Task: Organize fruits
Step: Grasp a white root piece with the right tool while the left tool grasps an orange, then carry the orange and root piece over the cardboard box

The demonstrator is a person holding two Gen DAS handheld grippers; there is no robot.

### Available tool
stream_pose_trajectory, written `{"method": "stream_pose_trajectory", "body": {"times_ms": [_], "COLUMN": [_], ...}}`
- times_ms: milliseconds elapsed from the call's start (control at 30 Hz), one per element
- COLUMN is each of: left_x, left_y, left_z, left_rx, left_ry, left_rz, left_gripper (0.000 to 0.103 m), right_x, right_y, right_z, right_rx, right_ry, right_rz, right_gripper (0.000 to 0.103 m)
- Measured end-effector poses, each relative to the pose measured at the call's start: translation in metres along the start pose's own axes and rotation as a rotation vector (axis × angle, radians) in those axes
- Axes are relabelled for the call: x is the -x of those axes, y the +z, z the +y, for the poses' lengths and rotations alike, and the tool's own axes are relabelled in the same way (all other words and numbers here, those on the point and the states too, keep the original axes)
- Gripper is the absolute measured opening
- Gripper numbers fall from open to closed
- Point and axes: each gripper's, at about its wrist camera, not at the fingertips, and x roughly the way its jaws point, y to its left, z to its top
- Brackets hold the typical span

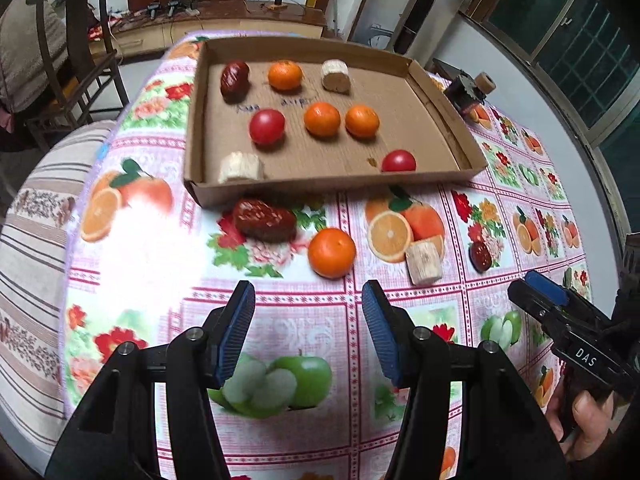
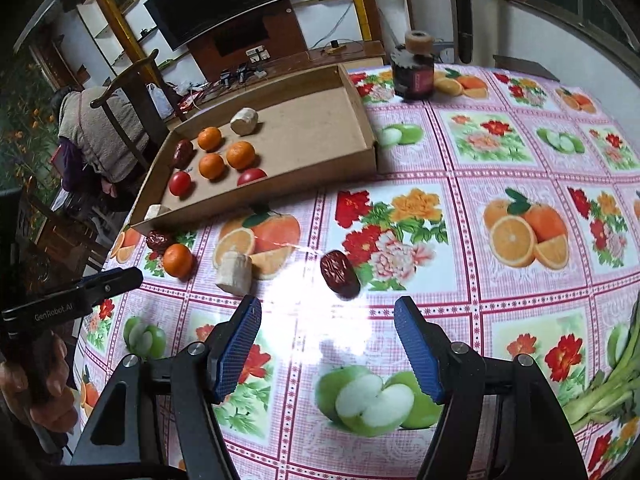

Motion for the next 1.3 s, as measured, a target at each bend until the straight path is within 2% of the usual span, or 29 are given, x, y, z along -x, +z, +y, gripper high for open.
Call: {"method": "stream_pose_trajectory", "body": {"times_ms": [67,300,433,700,800,867,900,967,1300], "left_x": [-0.006,-0.028,-0.037,-0.046,-0.049,-0.05,-0.051,-0.052,-0.042], "left_y": [-0.001,0.003,0.009,0.017,0.02,0.021,0.022,0.022,0.013], "left_z": [-0.003,-0.005,-0.003,-0.008,-0.013,-0.017,-0.019,-0.022,-0.022], "left_rx": [0.005,0.022,0.025,0.0,-0.02,-0.036,-0.046,-0.066,-0.086], "left_ry": [-0.004,0.004,0.014,-0.001,0.006,0.004,0.005,0.013,-0.006], "left_rz": [0.006,0.028,0.033,0.027,0.02,0.016,0.012,0.005,0.004], "left_gripper": [0.054,0.054,0.054,0.054,0.054,0.054,0.052,0.031,0.029], "right_x": [-0.004,-0.023,-0.041,-0.073,-0.078,-0.076,-0.075,-0.069,-0.043], "right_y": [-0.001,0.003,0.006,0.015,0.018,0.019,0.019,0.019,0.014], "right_z": [0.001,0.039,0.059,0.081,0.083,0.08,0.078,0.071,0.053], "right_rx": [0.003,0.111,0.165,0.228,0.245,0.228,0.224,0.205,0.122], "right_ry": [0.014,0.077,0.085,0.086,0.063,0.07,0.064,0.061,0.075], "right_rz": [0.011,0.025,0.045,0.08,0.077,0.079,0.076,0.07,0.038], "right_gripper": [0.06,0.054,0.047,0.045,0.031,0.031,0.031,0.031,0.031]}}
